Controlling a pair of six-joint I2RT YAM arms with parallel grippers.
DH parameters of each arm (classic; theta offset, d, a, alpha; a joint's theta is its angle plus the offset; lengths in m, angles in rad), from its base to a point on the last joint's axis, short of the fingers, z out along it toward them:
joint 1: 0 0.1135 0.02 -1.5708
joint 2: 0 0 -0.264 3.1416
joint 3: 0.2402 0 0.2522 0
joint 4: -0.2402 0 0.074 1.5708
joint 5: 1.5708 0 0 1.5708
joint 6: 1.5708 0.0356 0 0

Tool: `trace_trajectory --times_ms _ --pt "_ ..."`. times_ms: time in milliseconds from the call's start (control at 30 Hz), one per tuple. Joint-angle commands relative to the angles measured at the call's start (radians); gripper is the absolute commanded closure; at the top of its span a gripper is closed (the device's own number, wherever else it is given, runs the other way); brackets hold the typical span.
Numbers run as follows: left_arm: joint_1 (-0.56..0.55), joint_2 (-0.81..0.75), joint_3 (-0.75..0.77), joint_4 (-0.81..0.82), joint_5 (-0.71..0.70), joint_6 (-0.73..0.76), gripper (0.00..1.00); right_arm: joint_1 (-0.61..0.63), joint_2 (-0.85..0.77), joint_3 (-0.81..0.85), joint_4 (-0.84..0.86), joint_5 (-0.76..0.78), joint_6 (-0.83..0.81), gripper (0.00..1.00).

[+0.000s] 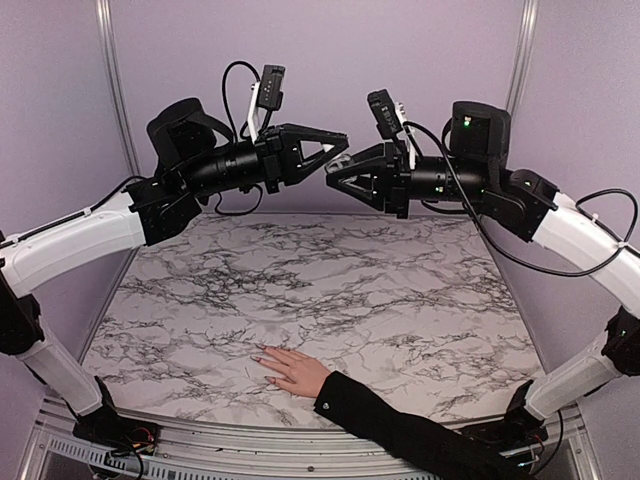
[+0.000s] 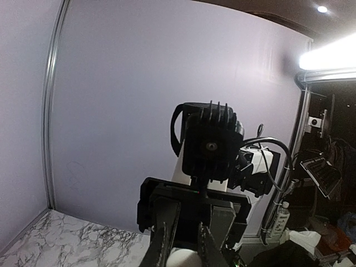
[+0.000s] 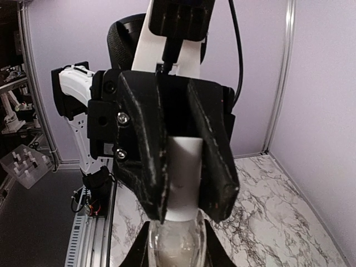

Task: Paint the nails
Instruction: Screw the nail polish bottle, then place the nail polish bottle at the center of the board.

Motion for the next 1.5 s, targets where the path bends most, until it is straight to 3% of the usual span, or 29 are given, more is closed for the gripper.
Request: trace_trajectory --times_ms 0,100,167,200,300,333,400,433,900,1167,1467 --pt "-0.001 -0.016 -0.049 -0.064 0.122 -0.013 0.92 0.025 -0.036 0.009 0.147 -0.275 -0.026 1.00" --pt "0.015 -0.044 -0.067 -0.064 0.099 -0.007 1.00 0.023 -0.038 -0.008 0.135 -0.277 -0.037 1.00" --pt "0.025 -0.062 -0.080 -0.065 0.075 -0.005 1.00 0.019 -0.041 -0.030 0.138 -0.266 -0.045 1.00" --pt "0.028 -0.073 -0.088 -0.065 0.063 0.000 1.00 0.016 -0.043 -0.042 0.140 -0.251 -0.047 0.94" --pt "0.043 -0.104 -0.114 -0.067 0.016 0.006 1.00 0.009 -0.046 -0.078 0.122 -0.189 -0.049 0.49" --pt "0.052 -0.118 -0.127 -0.067 -0.006 0.009 1.00 0.007 -0.049 -0.093 0.112 -0.173 -0.059 0.41" --pt "0.066 -0.150 -0.167 -0.068 -0.068 0.026 1.00 0.002 -0.064 -0.129 0.108 -0.136 -0.068 0.11" --pt "0.071 -0.168 -0.186 -0.069 -0.093 0.036 1.00 -0.003 -0.073 -0.150 0.114 -0.128 -0.068 0.03" --pt "0.066 -0.299 -0.577 -0.037 -0.603 0.138 1.00 -0.074 -0.162 -0.288 0.192 -0.015 -0.005 0.01" --pt "-0.083 -0.269 -0.986 0.397 -0.903 0.147 1.00 -0.076 -0.154 -0.301 0.185 -0.011 -0.001 0.02" --pt "-0.123 -0.029 -1.075 0.697 -1.033 0.164 1.00 -0.075 -0.148 -0.307 0.168 -0.020 0.005 0.02"
